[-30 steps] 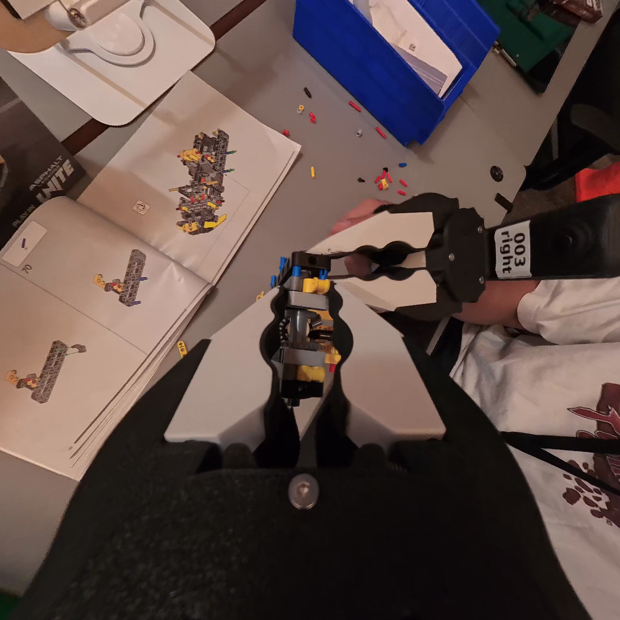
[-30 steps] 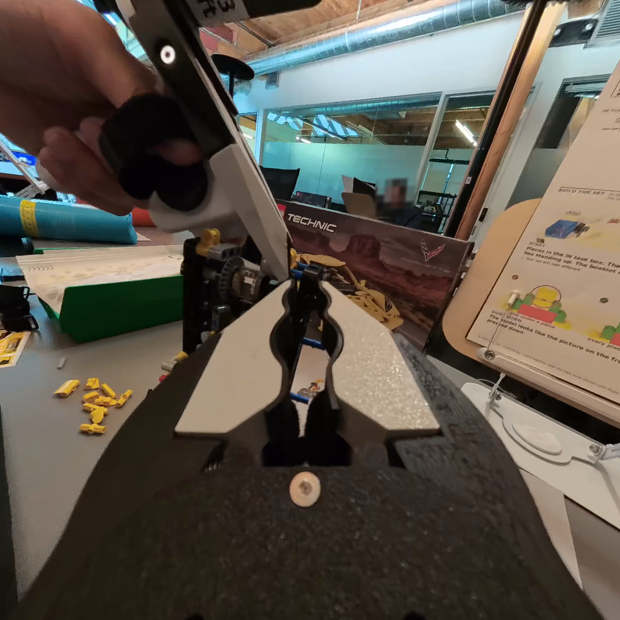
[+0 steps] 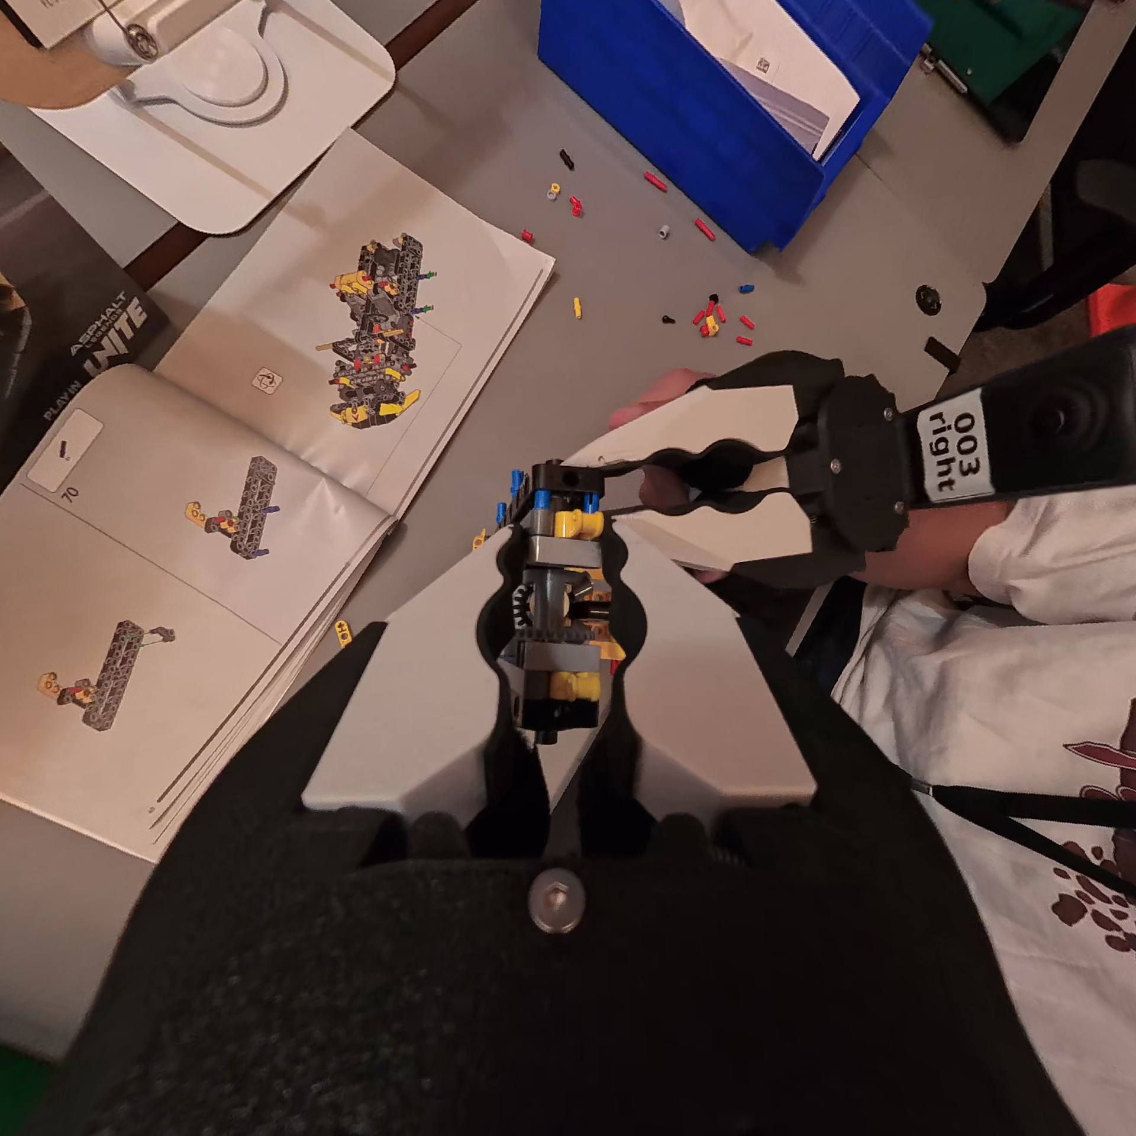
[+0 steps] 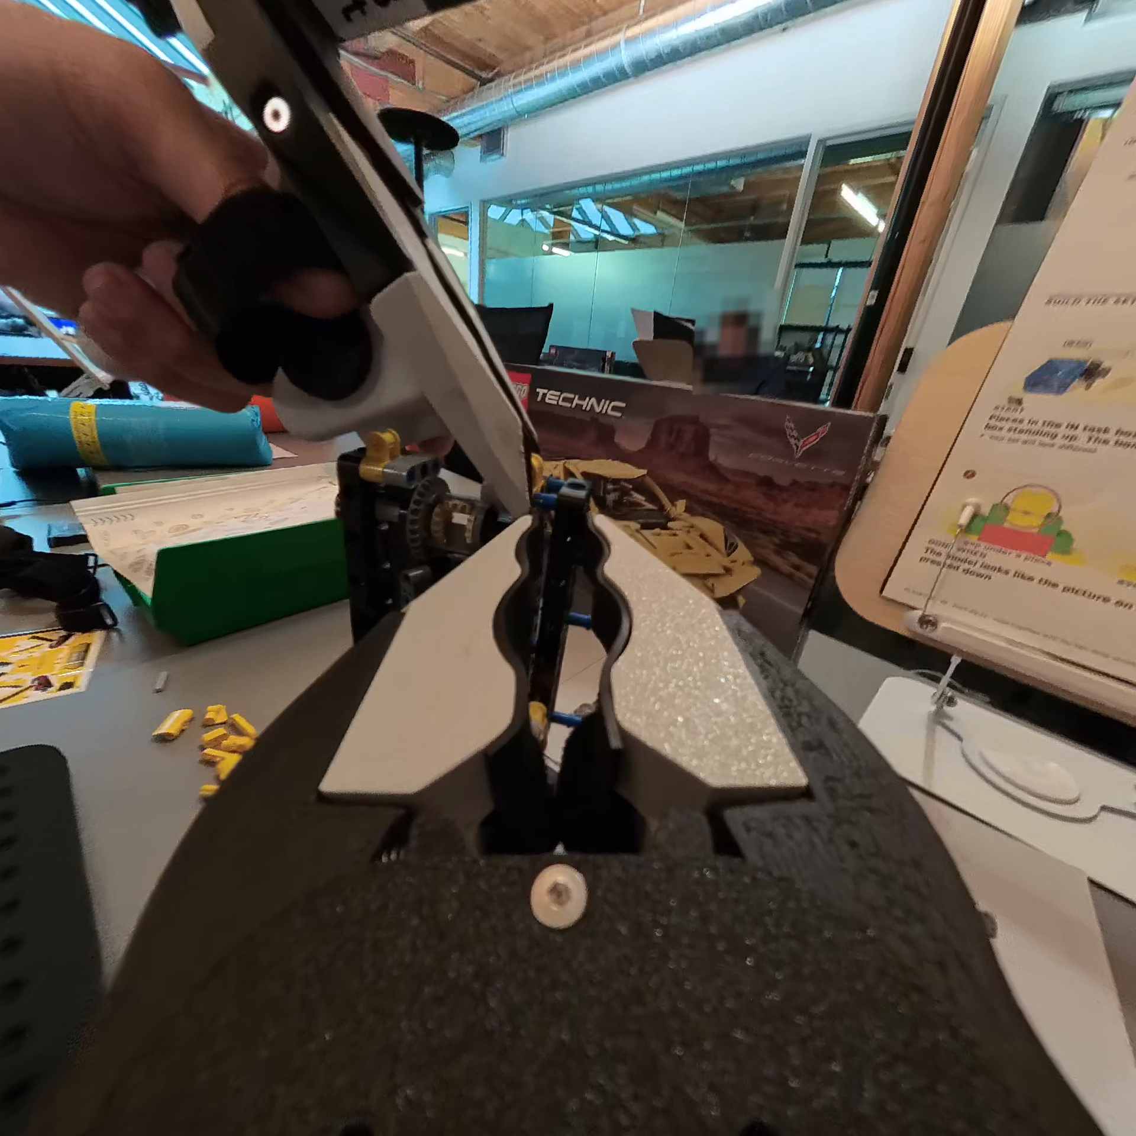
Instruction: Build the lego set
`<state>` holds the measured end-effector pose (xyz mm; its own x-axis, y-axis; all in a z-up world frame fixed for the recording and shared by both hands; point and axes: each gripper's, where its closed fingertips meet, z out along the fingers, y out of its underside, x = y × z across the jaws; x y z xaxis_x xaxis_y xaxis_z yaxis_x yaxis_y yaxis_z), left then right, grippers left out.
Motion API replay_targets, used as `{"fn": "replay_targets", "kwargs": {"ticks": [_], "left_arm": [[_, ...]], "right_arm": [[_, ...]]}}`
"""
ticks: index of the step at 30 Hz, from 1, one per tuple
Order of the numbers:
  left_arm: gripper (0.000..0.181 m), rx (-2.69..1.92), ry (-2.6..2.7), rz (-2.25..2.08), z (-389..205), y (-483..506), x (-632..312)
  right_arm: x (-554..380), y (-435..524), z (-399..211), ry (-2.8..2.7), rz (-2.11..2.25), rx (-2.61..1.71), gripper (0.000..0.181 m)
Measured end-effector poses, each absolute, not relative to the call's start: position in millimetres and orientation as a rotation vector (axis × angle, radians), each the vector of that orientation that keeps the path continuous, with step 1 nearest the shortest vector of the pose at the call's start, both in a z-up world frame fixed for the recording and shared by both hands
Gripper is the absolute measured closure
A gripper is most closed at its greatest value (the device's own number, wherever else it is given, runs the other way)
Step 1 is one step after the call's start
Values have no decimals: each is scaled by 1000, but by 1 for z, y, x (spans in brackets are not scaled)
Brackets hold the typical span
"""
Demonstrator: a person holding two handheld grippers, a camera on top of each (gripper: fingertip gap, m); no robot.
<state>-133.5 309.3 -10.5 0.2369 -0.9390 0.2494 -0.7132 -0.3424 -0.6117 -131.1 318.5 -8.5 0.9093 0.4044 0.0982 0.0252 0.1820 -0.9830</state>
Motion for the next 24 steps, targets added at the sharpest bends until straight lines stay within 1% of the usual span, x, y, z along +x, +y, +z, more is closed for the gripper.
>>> {"fn": "replay_targets", "kwargs": {"ticks": [3,4,6,9,12,14,24], "left_arm": [[157,-2153,1509,-835,-11,311,-133],[157,-2156,1503,-836,-11,312,-133],[157,-2159,1492,-836,-11,313,-132],[157,-2158,1497,-839,-11,312,-131],[157,-2155,1504,-828,-11,311,-128],[156,-2156,1507,-825,-11,309,-128],[157,-2159,1505,-804,-12,310,-127]], "right_arm": [[-129,320,-10,-360,265,-1378,167],[-130,319,-10,-369,275,-1375,163],[-137,311,-9,-423,326,-1341,144],[-141,311,-8,-400,373,-1355,139],[-139,321,-6,-361,273,-1364,141],[-136,323,-2,-319,288,-1359,149],[-134,323,-4,-261,253,-1391,150]]}}
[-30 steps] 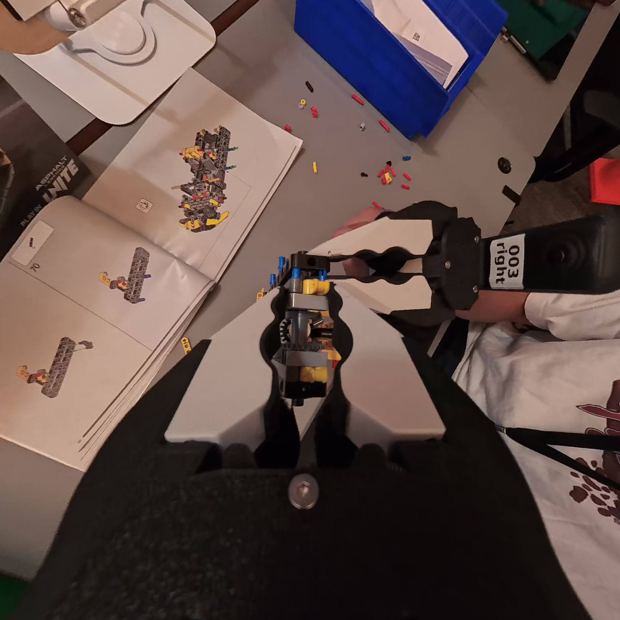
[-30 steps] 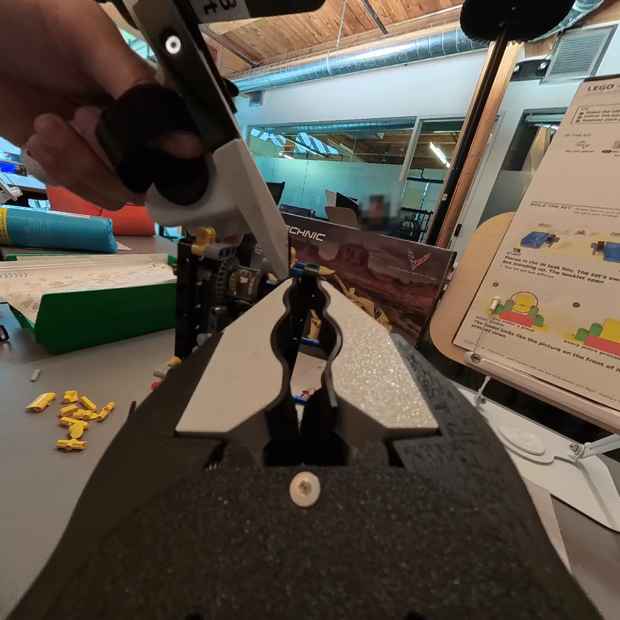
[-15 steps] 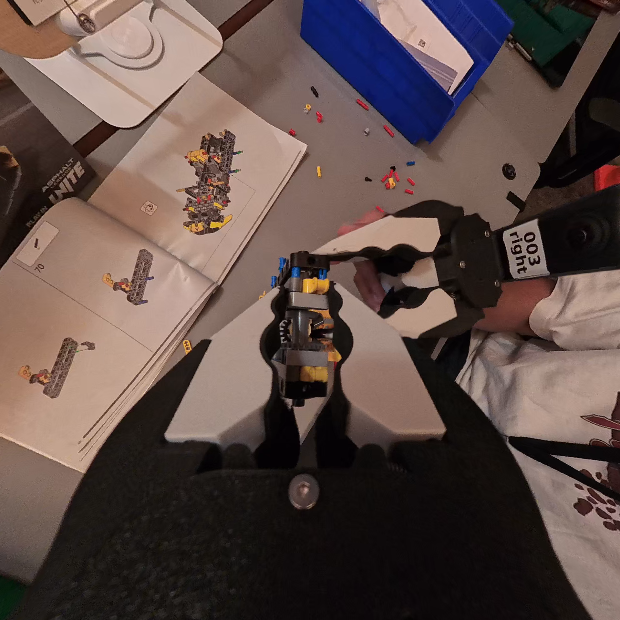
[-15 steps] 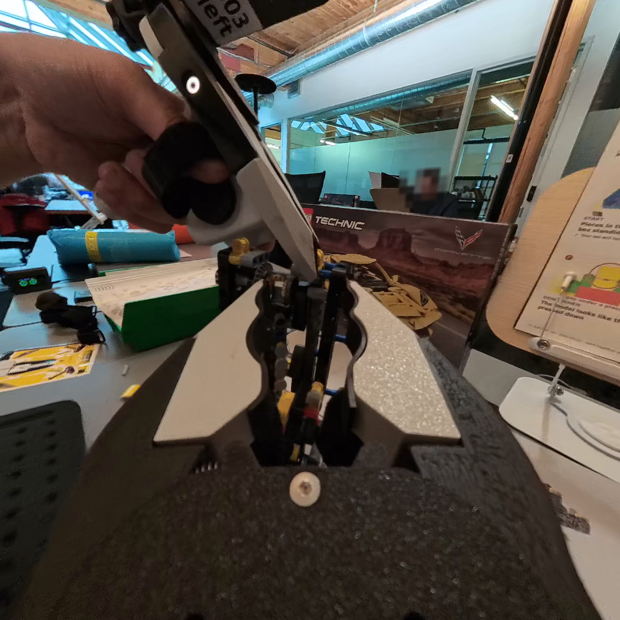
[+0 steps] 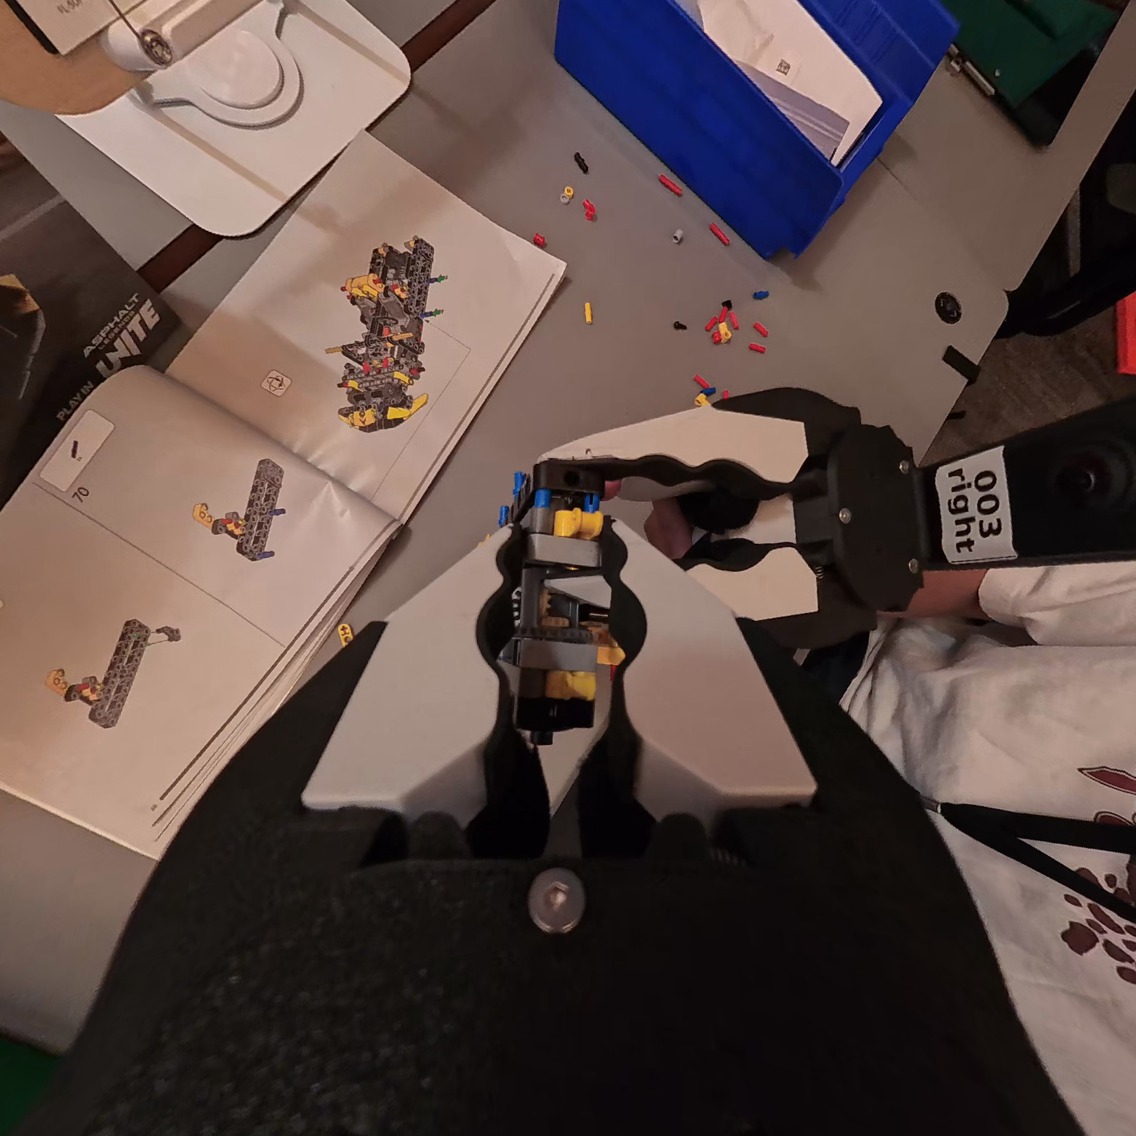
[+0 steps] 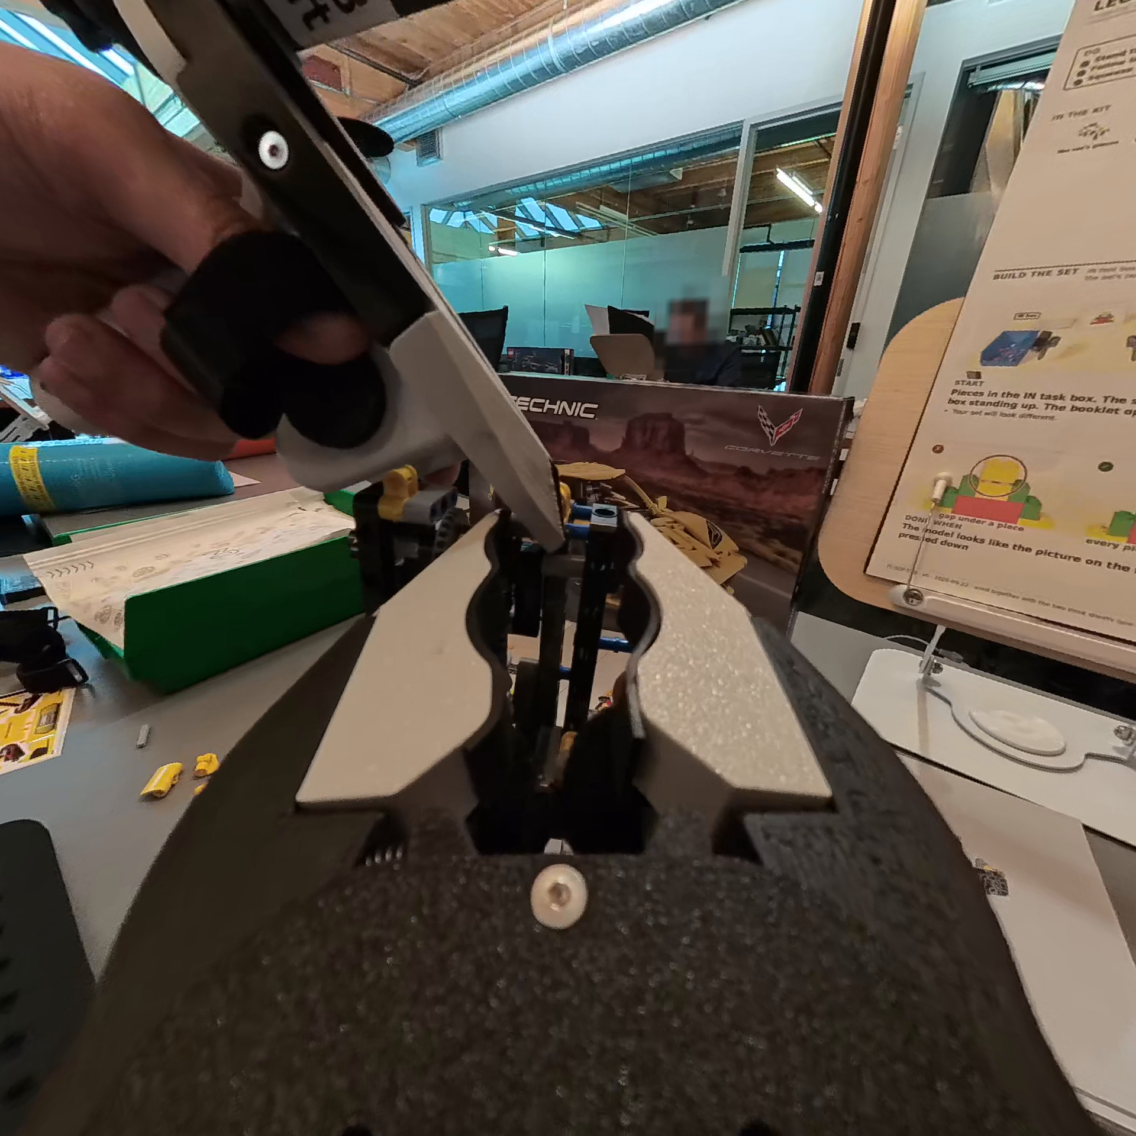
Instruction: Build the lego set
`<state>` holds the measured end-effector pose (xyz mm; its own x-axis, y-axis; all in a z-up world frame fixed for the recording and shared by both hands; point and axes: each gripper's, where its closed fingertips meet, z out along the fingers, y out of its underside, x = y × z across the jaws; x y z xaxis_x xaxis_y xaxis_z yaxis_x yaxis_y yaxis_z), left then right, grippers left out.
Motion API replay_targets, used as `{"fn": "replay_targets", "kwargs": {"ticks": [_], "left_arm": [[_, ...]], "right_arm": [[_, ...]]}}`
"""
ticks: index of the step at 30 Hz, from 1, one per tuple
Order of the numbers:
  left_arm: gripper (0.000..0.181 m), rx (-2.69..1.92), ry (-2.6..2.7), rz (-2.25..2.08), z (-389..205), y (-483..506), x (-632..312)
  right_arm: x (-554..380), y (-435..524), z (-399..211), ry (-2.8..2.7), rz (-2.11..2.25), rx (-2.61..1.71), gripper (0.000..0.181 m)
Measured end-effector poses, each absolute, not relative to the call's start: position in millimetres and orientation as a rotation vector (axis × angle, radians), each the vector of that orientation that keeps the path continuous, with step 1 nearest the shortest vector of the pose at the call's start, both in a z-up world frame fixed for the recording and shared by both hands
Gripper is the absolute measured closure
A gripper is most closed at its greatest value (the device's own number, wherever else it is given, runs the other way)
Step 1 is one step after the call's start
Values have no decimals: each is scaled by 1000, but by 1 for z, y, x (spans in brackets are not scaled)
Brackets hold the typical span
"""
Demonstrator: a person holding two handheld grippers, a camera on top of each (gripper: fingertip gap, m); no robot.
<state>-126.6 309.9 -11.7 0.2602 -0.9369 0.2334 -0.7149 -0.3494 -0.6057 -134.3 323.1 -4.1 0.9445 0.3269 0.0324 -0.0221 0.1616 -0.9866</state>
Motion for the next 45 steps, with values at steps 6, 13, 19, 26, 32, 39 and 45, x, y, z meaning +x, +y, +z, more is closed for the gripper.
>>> {"fn": "replay_targets", "kwargs": {"ticks": [6,13,19,26,32,39,45], "left_arm": [[157,-2153,1516,-800,-11,307,-127],[157,-2151,1502,-848,-11,307,-128],[156,-2173,1487,-924,-10,306,-128],[157,-2133,1523,-798,-11,308,-129],[157,-2101,1555,-685,-13,308,-128],[157,-2116,1546,-690,-13,312,-127],[157,-2119,1562,-667,-14,312,-125]], "right_arm": [[-134,321,-4,-278,194,-1368,150],[-135,321,-3,-278,233,-1355,149],[-135,320,-2,-278,213,-1341,149],[-136,322,-4,-305,162,-1359,150],[-136,321,-4,-305,167,-1378,149],[-135,325,-4,-263,232,-1420,149],[-132,324,-5,-234,254,-1411,150]]}}
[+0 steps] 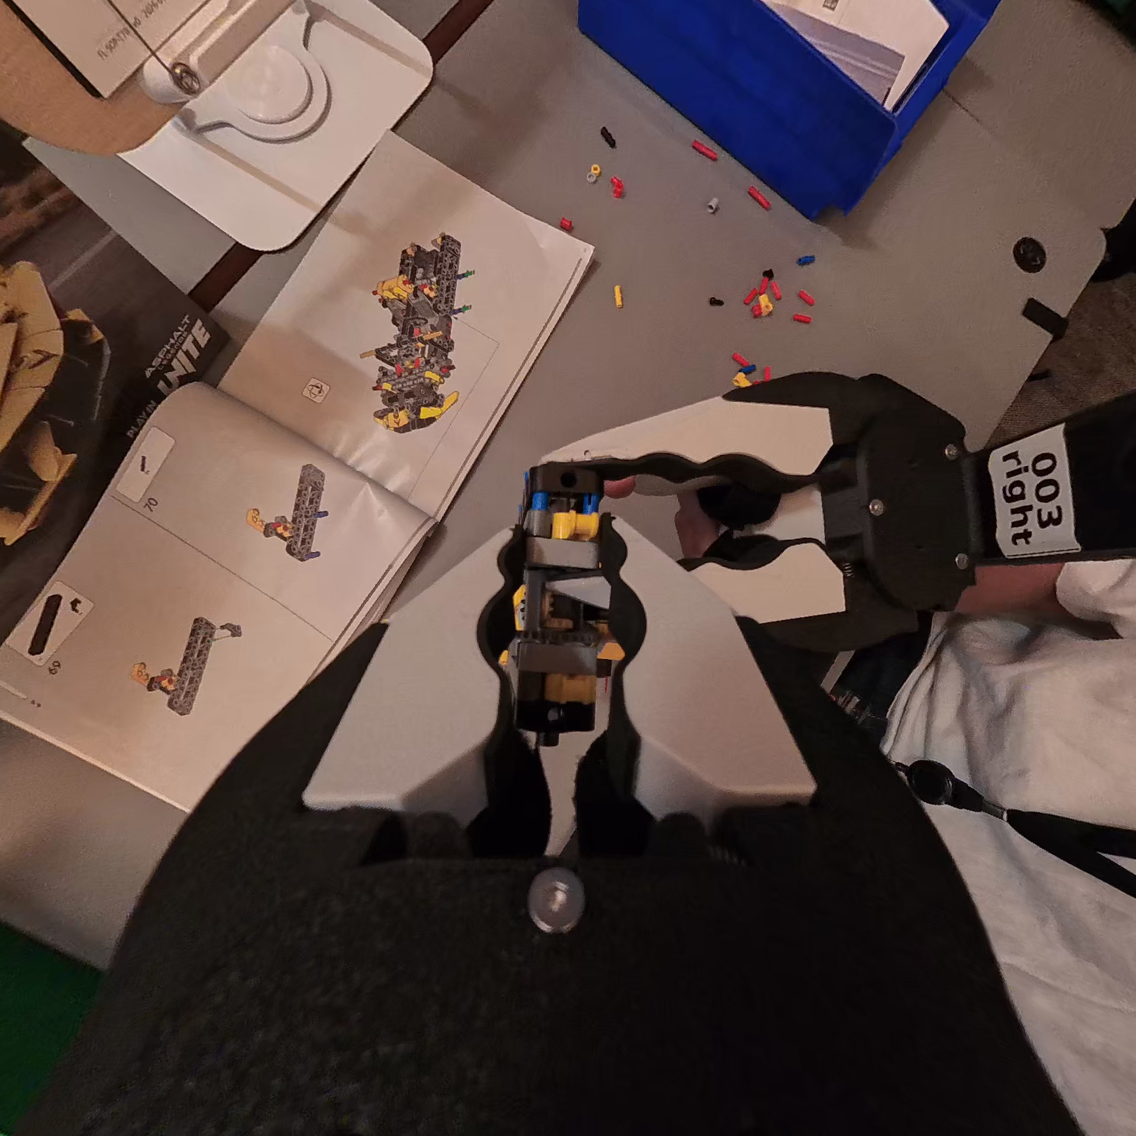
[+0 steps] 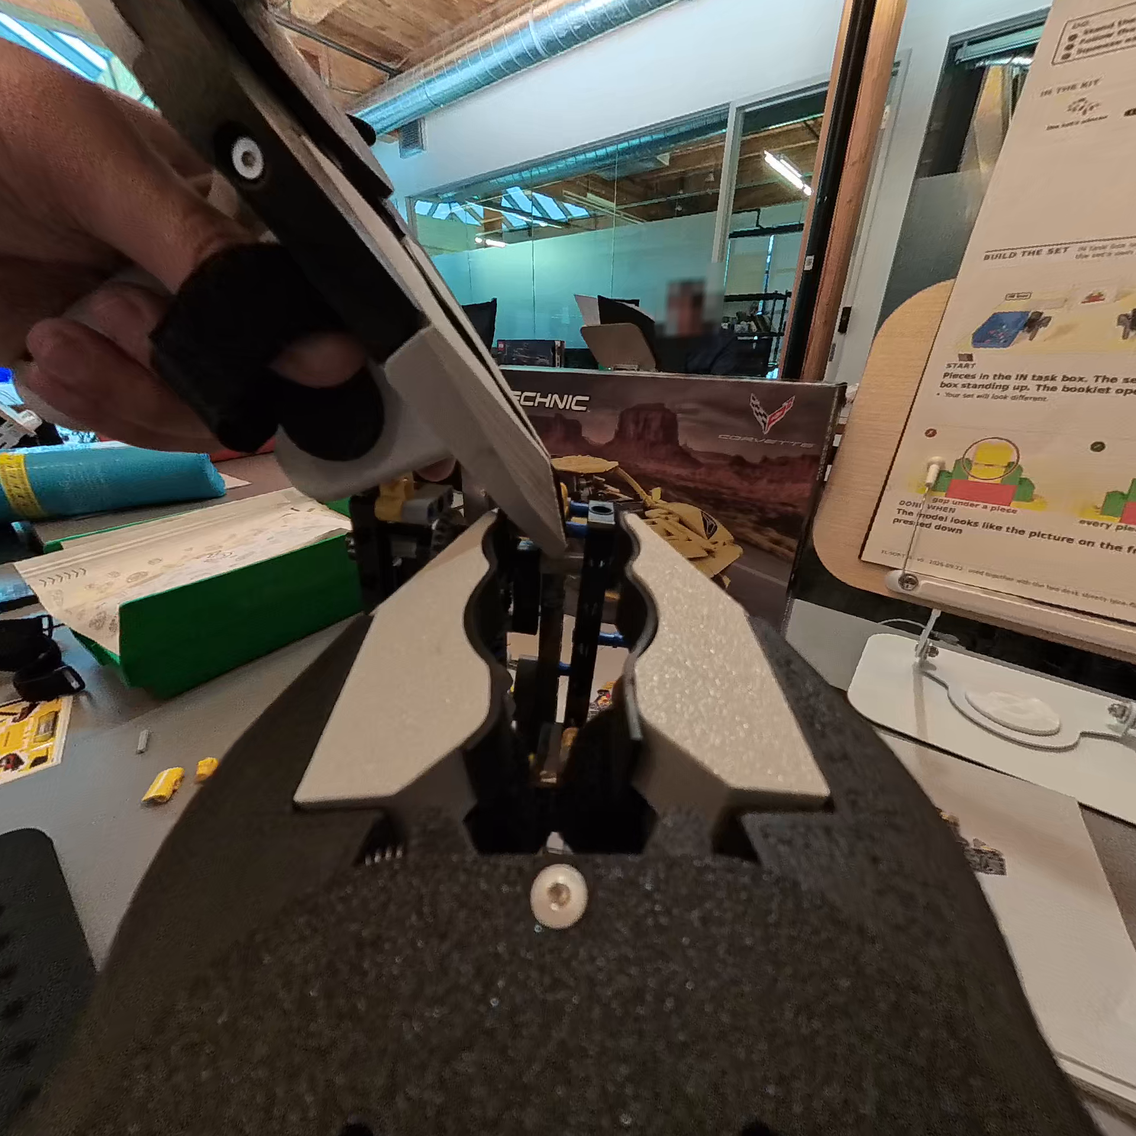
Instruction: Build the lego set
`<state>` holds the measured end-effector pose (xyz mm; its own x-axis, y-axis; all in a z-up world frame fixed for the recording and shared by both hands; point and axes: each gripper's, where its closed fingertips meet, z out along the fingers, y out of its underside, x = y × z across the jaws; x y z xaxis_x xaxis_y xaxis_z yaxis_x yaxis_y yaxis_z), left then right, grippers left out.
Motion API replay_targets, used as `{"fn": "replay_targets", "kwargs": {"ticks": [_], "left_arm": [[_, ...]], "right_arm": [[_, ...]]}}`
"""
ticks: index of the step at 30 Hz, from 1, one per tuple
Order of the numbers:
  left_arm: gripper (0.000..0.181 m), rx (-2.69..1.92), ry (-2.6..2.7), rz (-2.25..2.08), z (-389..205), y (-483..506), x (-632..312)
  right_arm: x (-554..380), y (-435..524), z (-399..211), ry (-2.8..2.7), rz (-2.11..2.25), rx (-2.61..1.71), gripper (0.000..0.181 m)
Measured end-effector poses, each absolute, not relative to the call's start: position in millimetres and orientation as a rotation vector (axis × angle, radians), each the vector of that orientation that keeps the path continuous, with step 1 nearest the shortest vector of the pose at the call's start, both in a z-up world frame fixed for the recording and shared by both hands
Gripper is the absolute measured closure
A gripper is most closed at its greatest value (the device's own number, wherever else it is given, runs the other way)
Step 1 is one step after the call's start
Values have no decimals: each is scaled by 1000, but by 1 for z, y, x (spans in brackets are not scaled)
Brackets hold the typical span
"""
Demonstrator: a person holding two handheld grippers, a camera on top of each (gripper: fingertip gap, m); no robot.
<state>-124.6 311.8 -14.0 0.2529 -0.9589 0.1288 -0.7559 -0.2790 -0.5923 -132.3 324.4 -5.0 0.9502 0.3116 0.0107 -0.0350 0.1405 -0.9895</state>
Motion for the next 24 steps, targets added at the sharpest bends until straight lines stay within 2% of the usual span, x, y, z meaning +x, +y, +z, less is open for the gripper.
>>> {"fn": "replay_targets", "kwargs": {"ticks": [16,22,24], "left_arm": [[157,-2086,1583,-650,-15,311,-126],[147,-1854,1623,-972,23,305,-131],[147,-1744,1699,-911,20,316,-141]], "right_arm": [[-132,324,-6,-324,172,-1379,150],[-141,319,-4,-457,474,-1342,149],[-138,319,-5,-497,552,-1329,150]]}}
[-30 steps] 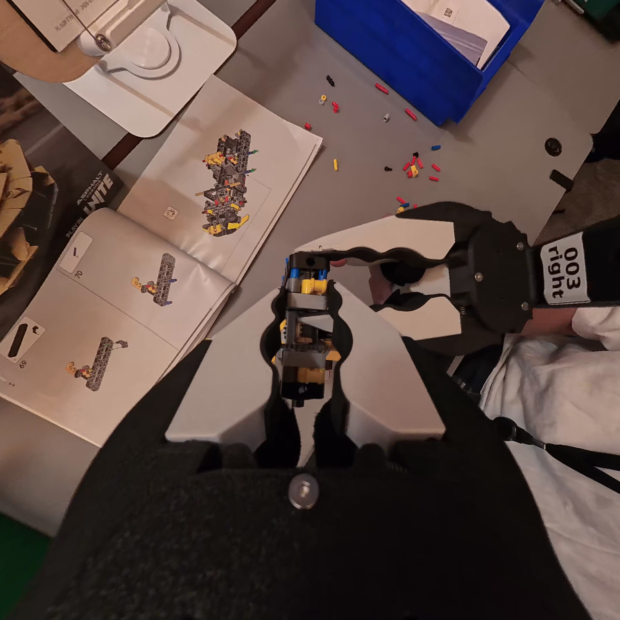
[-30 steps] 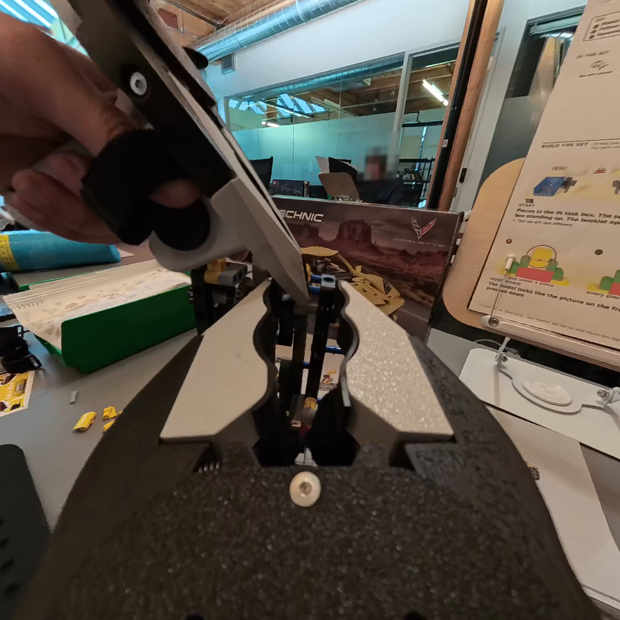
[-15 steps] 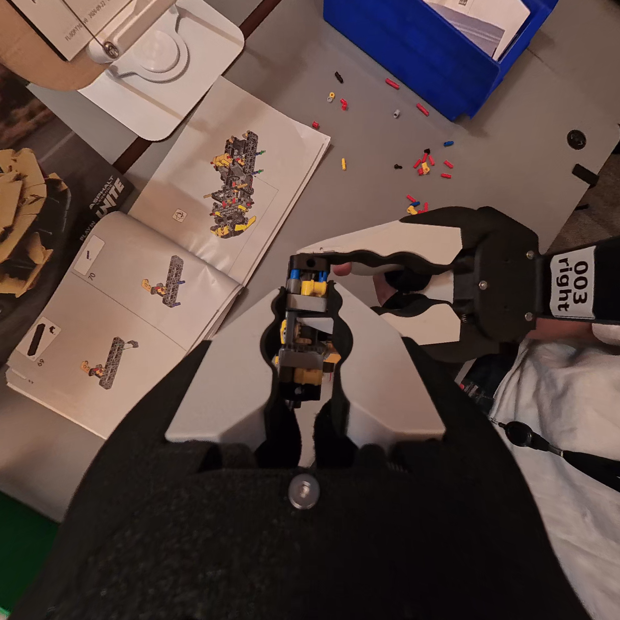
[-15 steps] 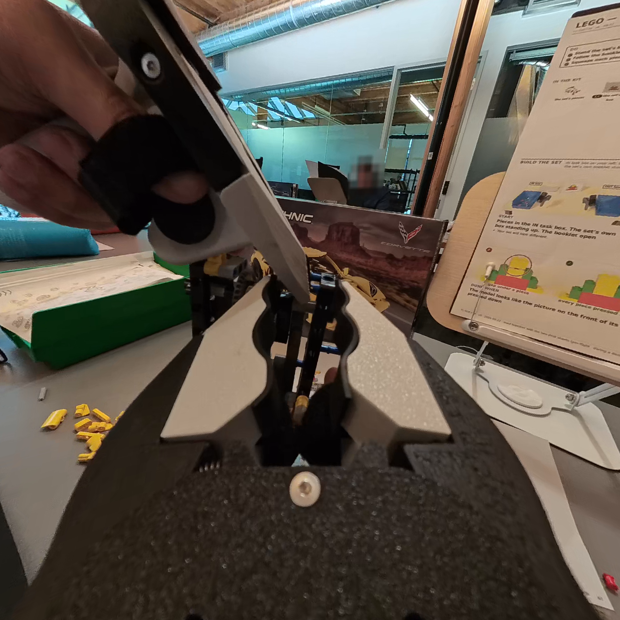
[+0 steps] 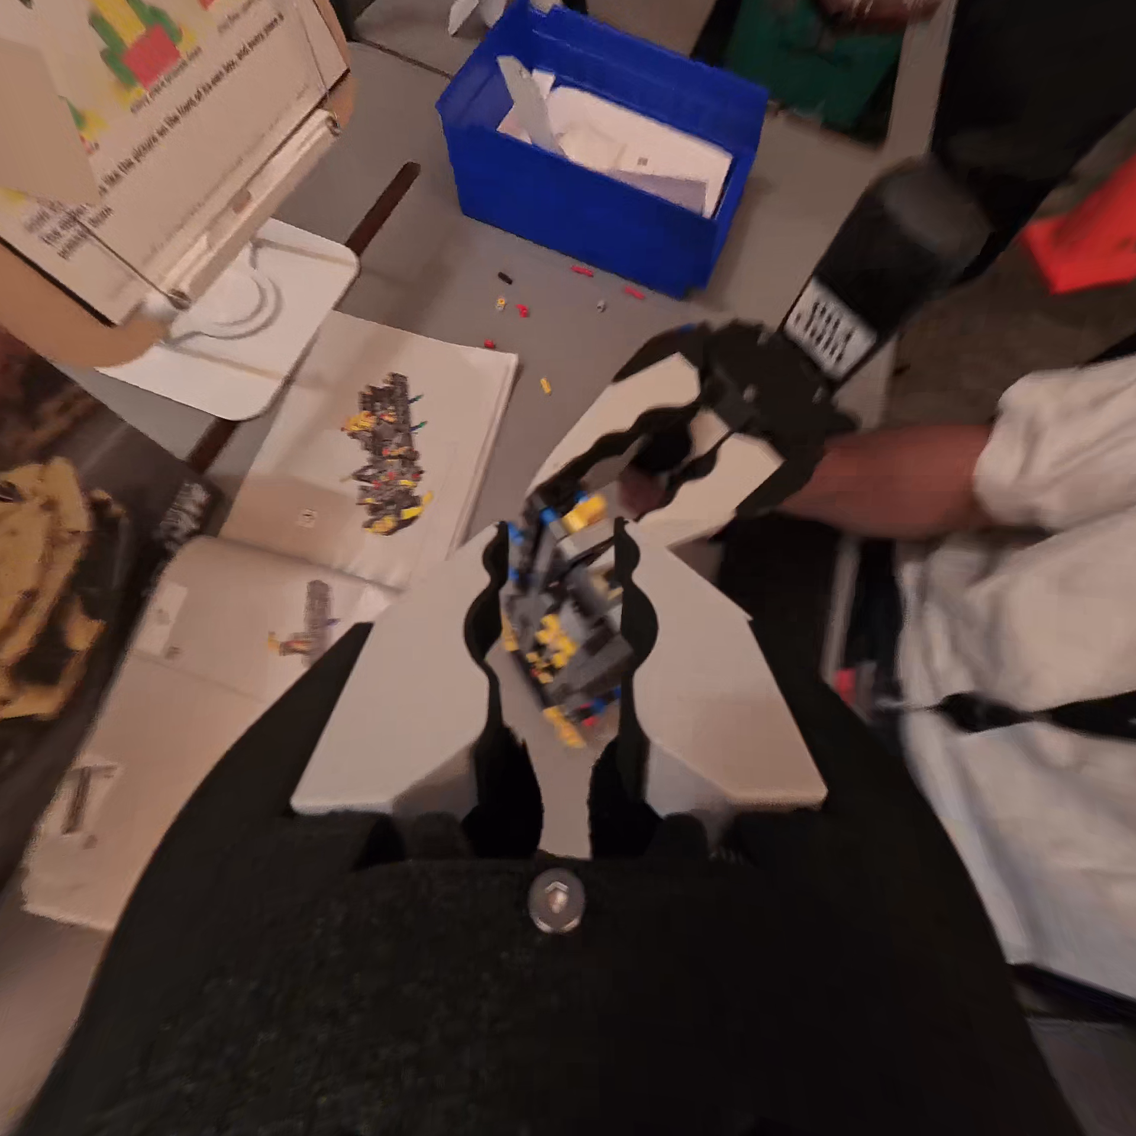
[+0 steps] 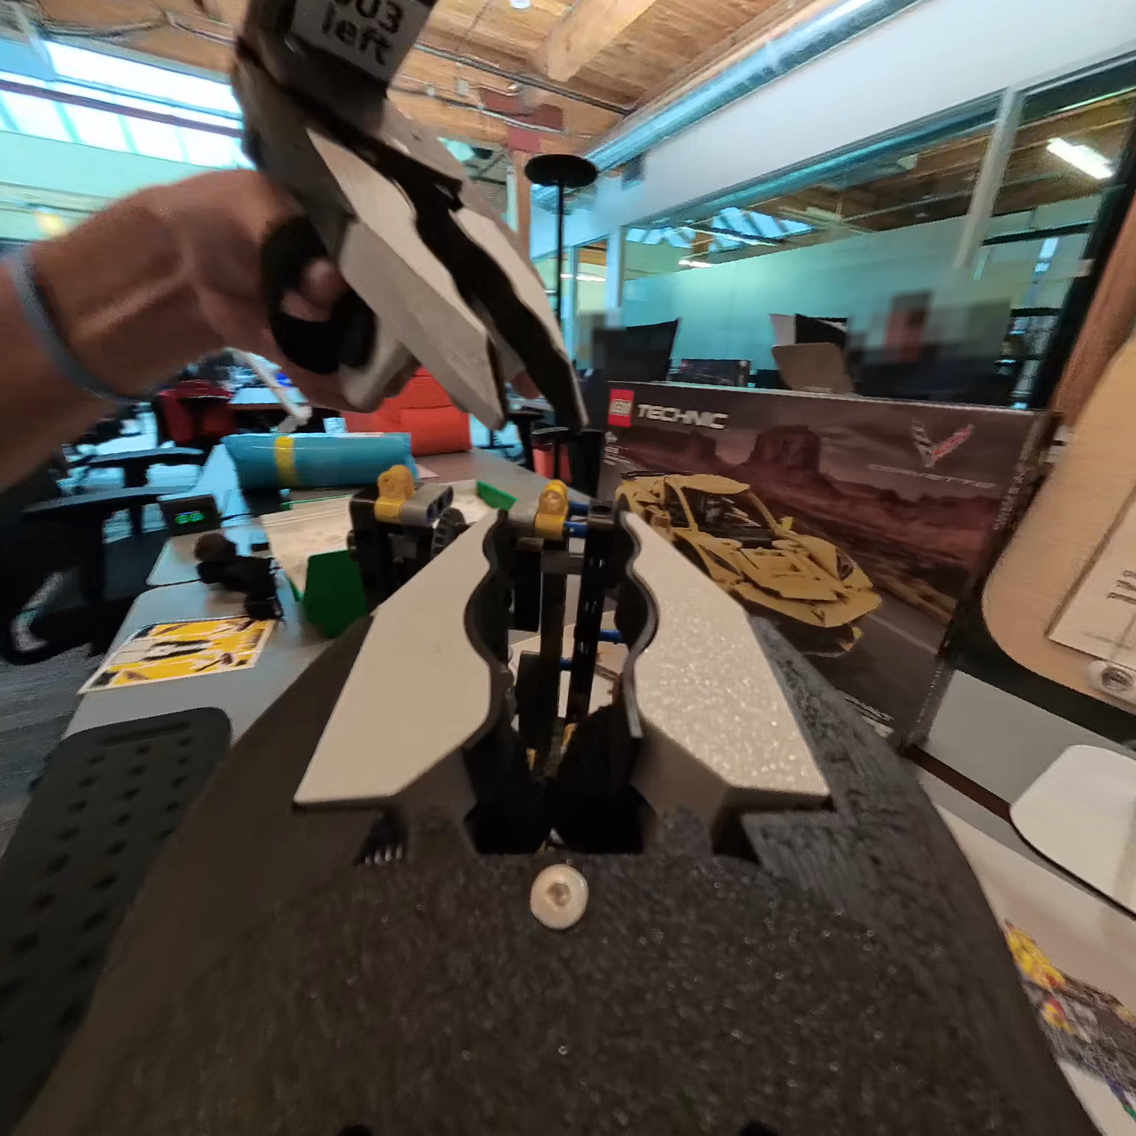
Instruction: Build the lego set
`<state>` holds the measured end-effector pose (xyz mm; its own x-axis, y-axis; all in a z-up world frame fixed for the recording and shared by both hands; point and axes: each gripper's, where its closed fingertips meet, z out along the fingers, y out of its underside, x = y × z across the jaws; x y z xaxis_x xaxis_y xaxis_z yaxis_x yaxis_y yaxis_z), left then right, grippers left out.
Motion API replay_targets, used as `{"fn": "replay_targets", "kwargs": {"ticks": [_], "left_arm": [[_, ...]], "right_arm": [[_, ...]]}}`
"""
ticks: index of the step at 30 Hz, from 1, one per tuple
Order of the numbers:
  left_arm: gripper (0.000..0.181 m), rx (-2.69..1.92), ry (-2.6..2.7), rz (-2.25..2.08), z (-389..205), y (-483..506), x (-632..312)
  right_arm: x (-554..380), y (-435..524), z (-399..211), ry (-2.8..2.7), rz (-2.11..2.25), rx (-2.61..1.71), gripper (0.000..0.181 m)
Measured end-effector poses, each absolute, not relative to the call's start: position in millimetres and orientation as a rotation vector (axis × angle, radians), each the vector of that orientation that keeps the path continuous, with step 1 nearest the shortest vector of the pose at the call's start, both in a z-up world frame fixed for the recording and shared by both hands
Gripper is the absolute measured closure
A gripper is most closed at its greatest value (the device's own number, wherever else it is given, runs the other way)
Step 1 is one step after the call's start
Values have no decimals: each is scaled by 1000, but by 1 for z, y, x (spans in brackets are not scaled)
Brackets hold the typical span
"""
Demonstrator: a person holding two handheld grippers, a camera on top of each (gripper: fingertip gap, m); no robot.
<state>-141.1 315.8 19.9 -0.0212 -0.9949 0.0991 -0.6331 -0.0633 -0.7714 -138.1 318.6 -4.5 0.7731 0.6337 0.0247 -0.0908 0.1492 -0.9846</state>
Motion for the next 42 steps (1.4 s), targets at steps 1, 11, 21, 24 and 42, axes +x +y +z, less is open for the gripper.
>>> {"fn": "replay_targets", "kwargs": {"ticks": [1,11,21,24,42], "left_arm": [[147,-1660,1721,-898,18,321,-142],[146,-1268,1637,-1370,5,310,-141],[139,-1160,1485,-1335,-3,319,-154],[139,-1135,1477,-1365,-3,314,-153],[152,-1087,1334,-1448,0,314,-151]], "right_arm": [[-141,316,-4,-555,603,-1311,150],[-153,315,-3,-891,1010,-1247,149],[-159,319,-4,-1018,1114,-1202,149],[-164,315,-3,-1062,1088,-1169,149],[-153,322,-4,-1088,913,-1269,148]]}}
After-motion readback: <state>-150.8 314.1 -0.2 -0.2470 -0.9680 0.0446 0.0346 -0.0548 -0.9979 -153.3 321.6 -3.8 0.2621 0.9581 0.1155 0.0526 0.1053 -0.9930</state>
